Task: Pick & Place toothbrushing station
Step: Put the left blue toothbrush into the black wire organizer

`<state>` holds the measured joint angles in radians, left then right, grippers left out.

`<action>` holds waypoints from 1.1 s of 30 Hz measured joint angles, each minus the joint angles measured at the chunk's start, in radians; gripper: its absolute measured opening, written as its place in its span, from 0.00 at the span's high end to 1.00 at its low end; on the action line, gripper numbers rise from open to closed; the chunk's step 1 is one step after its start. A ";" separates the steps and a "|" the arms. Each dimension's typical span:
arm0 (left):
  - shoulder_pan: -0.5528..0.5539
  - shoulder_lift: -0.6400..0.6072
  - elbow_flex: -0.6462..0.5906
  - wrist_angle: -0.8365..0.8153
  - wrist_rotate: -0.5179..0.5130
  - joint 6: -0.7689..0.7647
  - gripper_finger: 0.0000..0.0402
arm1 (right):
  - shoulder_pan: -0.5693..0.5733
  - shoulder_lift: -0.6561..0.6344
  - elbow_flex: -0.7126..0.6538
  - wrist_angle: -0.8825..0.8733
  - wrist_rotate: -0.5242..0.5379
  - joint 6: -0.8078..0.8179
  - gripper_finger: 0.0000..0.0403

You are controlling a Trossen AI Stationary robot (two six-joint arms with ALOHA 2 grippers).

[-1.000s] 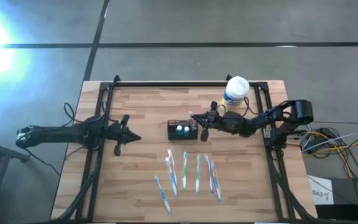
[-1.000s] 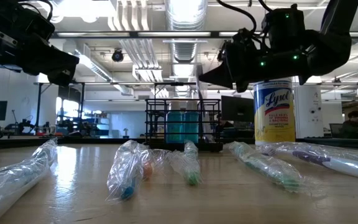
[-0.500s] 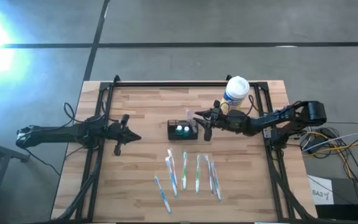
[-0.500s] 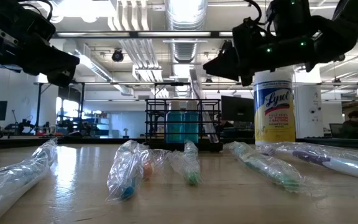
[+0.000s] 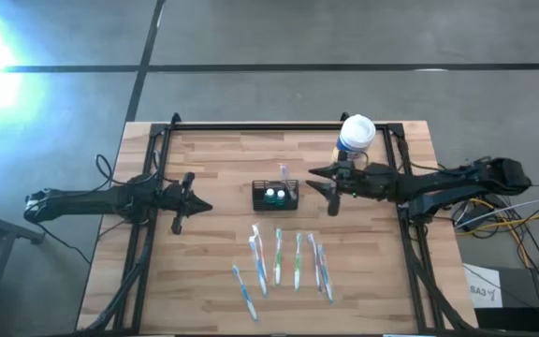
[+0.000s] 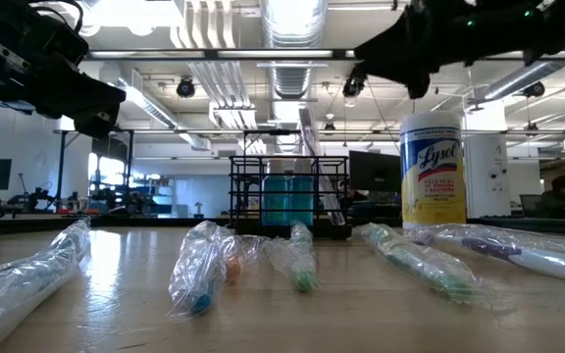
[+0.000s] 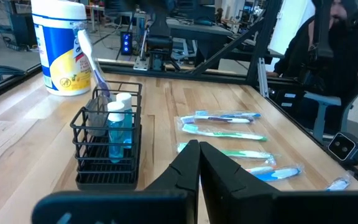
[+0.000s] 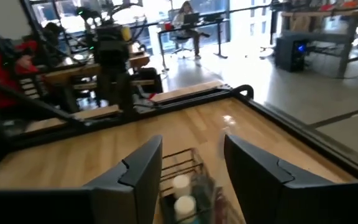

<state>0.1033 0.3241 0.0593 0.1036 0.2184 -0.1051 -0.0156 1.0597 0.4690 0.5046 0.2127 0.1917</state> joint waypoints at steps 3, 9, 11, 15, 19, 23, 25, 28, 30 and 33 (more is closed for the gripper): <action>0.000 0.000 0.000 0.000 0.000 -0.001 0.97 | 0.054 -0.048 0.000 -0.083 0.033 0.016 0.61; 0.000 0.000 0.000 0.000 0.001 -0.132 0.97 | 0.221 -0.069 -0.010 -0.148 0.137 -0.043 0.68; 0.000 0.000 0.000 -0.003 0.047 -0.153 0.97 | 0.279 -0.050 -0.019 -0.112 0.178 -0.049 0.72; -0.022 0.018 0.000 -0.008 0.227 -0.148 0.97 | 0.342 0.004 -0.018 -0.105 0.238 -0.013 0.81; -0.084 0.070 0.000 -0.010 0.231 -0.146 0.97 | 0.354 0.061 -0.015 -0.105 0.240 0.022 0.90; -0.154 0.158 0.024 -0.062 0.174 -0.184 0.97 | 0.353 0.114 -0.015 -0.092 0.241 0.077 0.97; -0.181 0.199 0.048 -0.070 0.131 -0.185 0.97 | 0.350 0.143 -0.015 -0.066 0.234 0.113 0.98; -0.199 0.233 0.083 -0.069 0.071 -0.173 0.97 | 0.350 0.196 -0.003 -0.029 0.229 0.138 0.98; -0.199 0.240 0.104 -0.069 0.055 -0.154 0.97 | 0.350 0.234 0.027 -0.046 0.216 0.149 0.98; -0.199 0.243 0.126 -0.050 0.047 -0.150 0.97 | 0.351 0.300 0.103 -0.085 0.172 0.149 0.98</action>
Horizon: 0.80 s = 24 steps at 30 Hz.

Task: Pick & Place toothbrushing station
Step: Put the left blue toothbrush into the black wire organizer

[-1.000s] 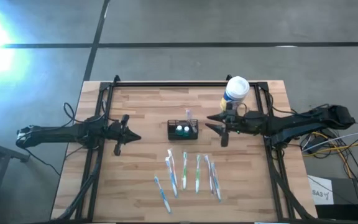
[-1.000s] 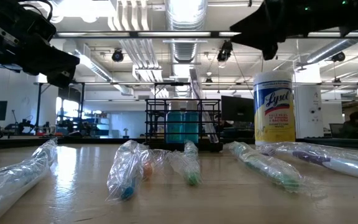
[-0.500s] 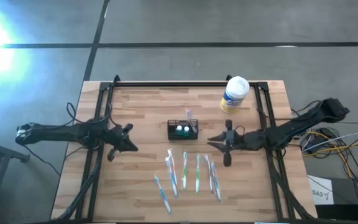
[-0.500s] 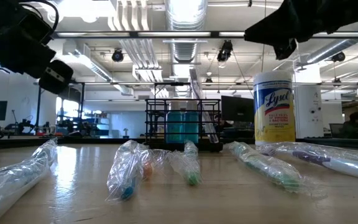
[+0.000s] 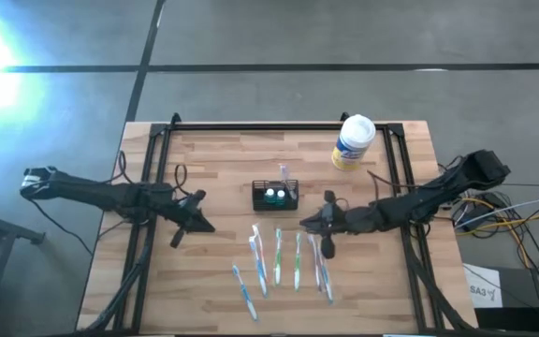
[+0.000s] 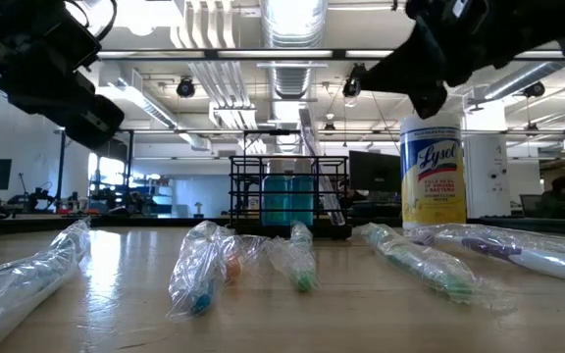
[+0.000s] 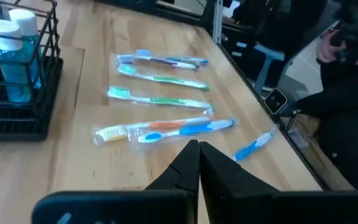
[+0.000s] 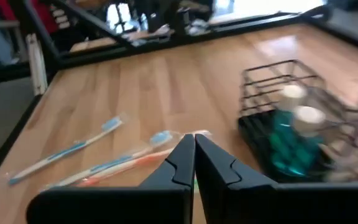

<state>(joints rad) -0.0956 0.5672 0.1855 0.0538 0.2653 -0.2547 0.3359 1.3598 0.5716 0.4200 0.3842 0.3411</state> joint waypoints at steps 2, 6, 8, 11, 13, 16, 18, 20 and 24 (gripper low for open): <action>0.000 0.002 0.000 -0.008 -0.003 0.000 0.96 | 0.000 0.049 0.062 -0.043 -0.040 -0.001 0.98; 0.000 -0.002 0.001 -0.006 -0.013 0.030 0.96 | 0.000 0.160 0.215 -0.129 -0.110 -0.008 0.98; 0.000 -0.003 0.002 -0.007 -0.034 0.046 0.96 | 0.000 0.218 0.298 -0.178 -0.137 -0.009 0.98; 0.000 -0.003 0.002 -0.011 -0.081 0.047 0.96 | 0.000 0.306 0.424 -0.262 -0.168 -0.013 0.98; 0.002 -0.003 0.002 -0.012 -0.090 0.044 0.96 | 0.000 0.365 0.513 -0.323 -0.182 0.007 0.98; 0.002 -0.006 0.002 -0.024 -0.089 0.043 0.96 | 0.000 0.458 0.649 -0.427 -0.187 0.048 0.98; 0.002 -0.012 0.002 -0.034 -0.089 0.040 0.96 | 0.000 0.527 0.739 -0.491 -0.192 0.073 0.98; 0.002 -0.022 0.002 -0.049 -0.089 0.039 0.96 | -0.001 0.598 0.835 -0.550 -0.227 0.107 0.98; 0.002 -0.047 0.002 -0.086 -0.082 0.038 0.96 | -0.003 0.754 1.034 -0.665 -0.264 0.170 0.95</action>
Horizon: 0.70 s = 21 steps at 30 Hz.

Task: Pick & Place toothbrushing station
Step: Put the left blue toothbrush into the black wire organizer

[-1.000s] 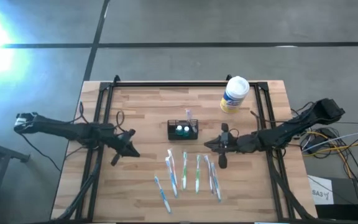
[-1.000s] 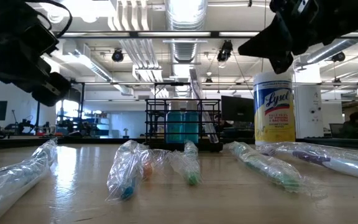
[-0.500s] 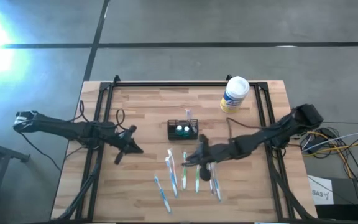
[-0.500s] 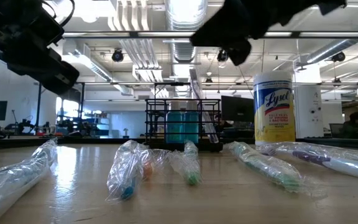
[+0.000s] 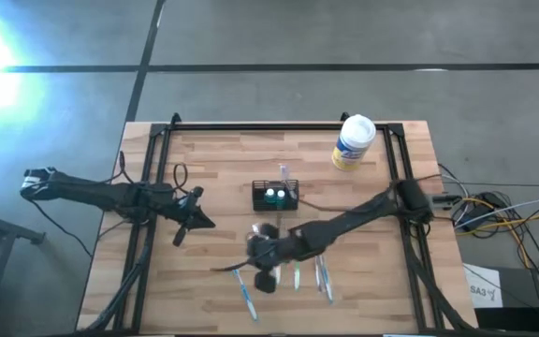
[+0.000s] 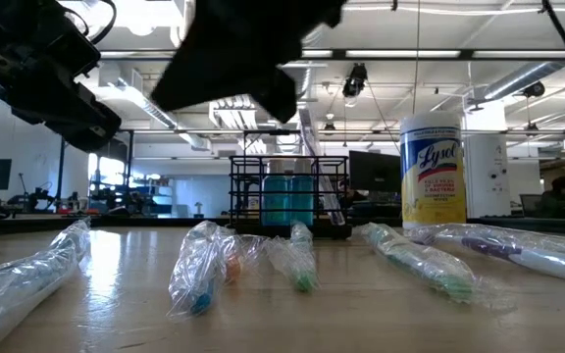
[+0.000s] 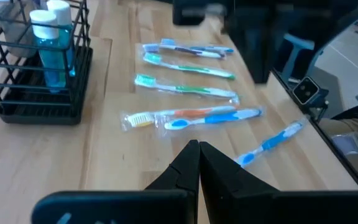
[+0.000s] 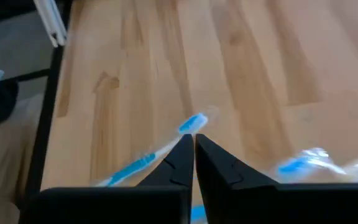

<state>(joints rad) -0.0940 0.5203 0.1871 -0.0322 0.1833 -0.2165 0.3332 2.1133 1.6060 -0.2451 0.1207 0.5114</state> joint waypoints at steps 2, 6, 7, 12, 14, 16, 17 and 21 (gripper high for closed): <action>0.000 -0.014 0.000 -0.027 0.005 0.000 0.96 | -0.002 0.071 0.098 -0.050 -0.002 0.023 0.91; 0.000 -0.045 0.000 -0.094 0.035 -0.002 0.96 | -0.017 0.201 0.294 -0.164 -0.025 0.101 0.78; 0.000 -0.052 0.000 -0.109 0.040 -0.002 0.96 | -0.022 0.229 0.343 -0.199 -0.027 0.125 0.75; 0.000 -0.086 0.000 -0.166 0.043 -0.002 0.97 | -0.036 0.379 0.581 -0.382 -0.048 0.216 0.59; 0.000 -0.097 0.000 -0.172 0.044 -0.002 0.97 | -0.037 0.435 0.666 -0.451 -0.049 0.244 0.55; 0.000 -0.109 0.000 -0.171 0.044 -0.010 0.97 | -0.037 0.485 0.744 -0.523 -0.051 0.261 0.52; 0.000 -0.113 0.000 -0.170 0.044 -0.011 0.97 | -0.037 0.497 0.753 -0.530 -0.052 0.271 0.51; -0.001 -0.126 0.000 -0.171 0.044 -0.012 0.97 | -0.041 0.495 0.699 -0.490 -0.085 0.302 0.50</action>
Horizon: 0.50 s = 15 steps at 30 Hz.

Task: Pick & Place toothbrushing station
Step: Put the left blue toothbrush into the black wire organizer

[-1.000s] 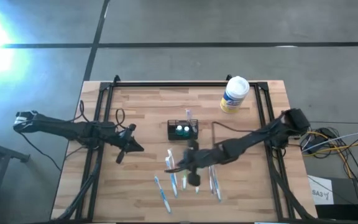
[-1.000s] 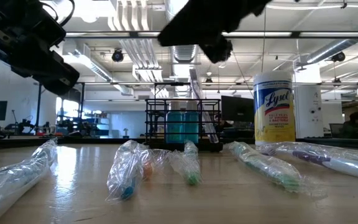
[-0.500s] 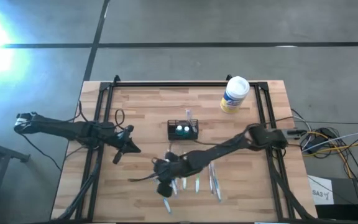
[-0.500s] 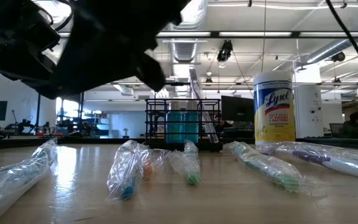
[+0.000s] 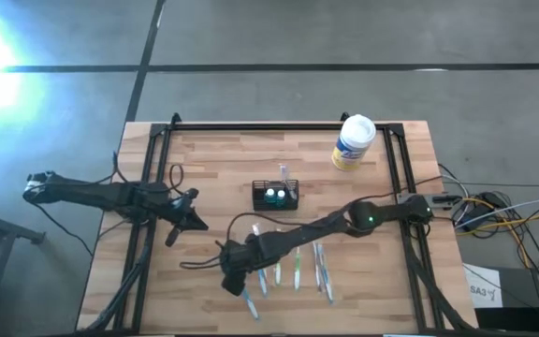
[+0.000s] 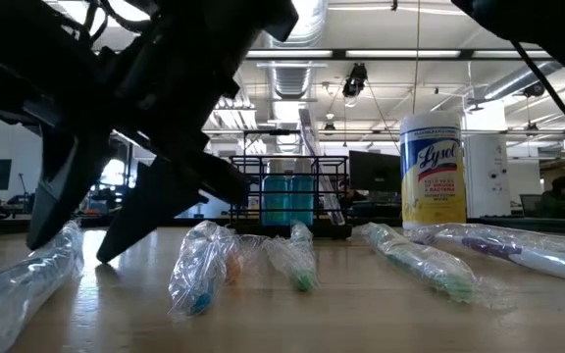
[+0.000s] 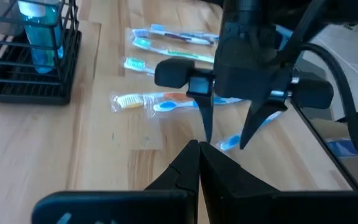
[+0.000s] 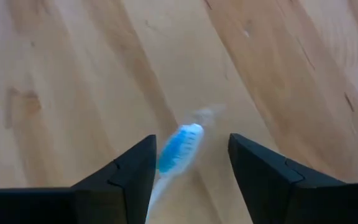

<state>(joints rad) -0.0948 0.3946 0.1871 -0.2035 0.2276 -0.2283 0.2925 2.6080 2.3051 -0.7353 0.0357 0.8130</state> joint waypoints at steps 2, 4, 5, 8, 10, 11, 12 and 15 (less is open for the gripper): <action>0.000 -0.003 0.000 0.000 0.001 -0.002 0.97 | 0.000 -0.003 -0.003 0.000 -0.009 -0.002 0.51; 0.000 -0.003 -0.001 0.000 0.002 -0.002 0.97 | 0.001 -0.003 -0.005 0.007 -0.010 -0.016 0.53; 0.000 -0.003 -0.001 0.001 0.002 -0.002 0.97 | 0.002 -0.003 -0.007 0.008 -0.010 -0.027 0.54; 0.000 -0.003 -0.001 0.001 0.002 -0.002 0.97 | 0.002 -0.003 -0.007 0.009 0.006 -0.057 0.59; 0.000 -0.003 -0.002 0.004 0.001 -0.001 0.97 | 0.002 -0.003 -0.005 0.009 0.033 -0.088 0.65; 0.000 -0.003 -0.002 0.005 0.001 -0.001 0.97 | 0.002 -0.003 -0.005 0.010 0.043 -0.105 0.69; 0.000 -0.003 -0.002 0.005 0.001 -0.001 0.97 | 0.002 -0.003 -0.004 0.010 0.050 -0.122 0.73; 0.000 -0.003 -0.002 0.009 0.001 0.000 0.97 | -0.002 -0.004 -0.003 0.013 0.052 -0.178 0.88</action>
<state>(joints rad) -0.0944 0.3912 0.1852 -0.1946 0.2287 -0.2284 0.2902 2.6041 2.3016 -0.7223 0.0875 0.6346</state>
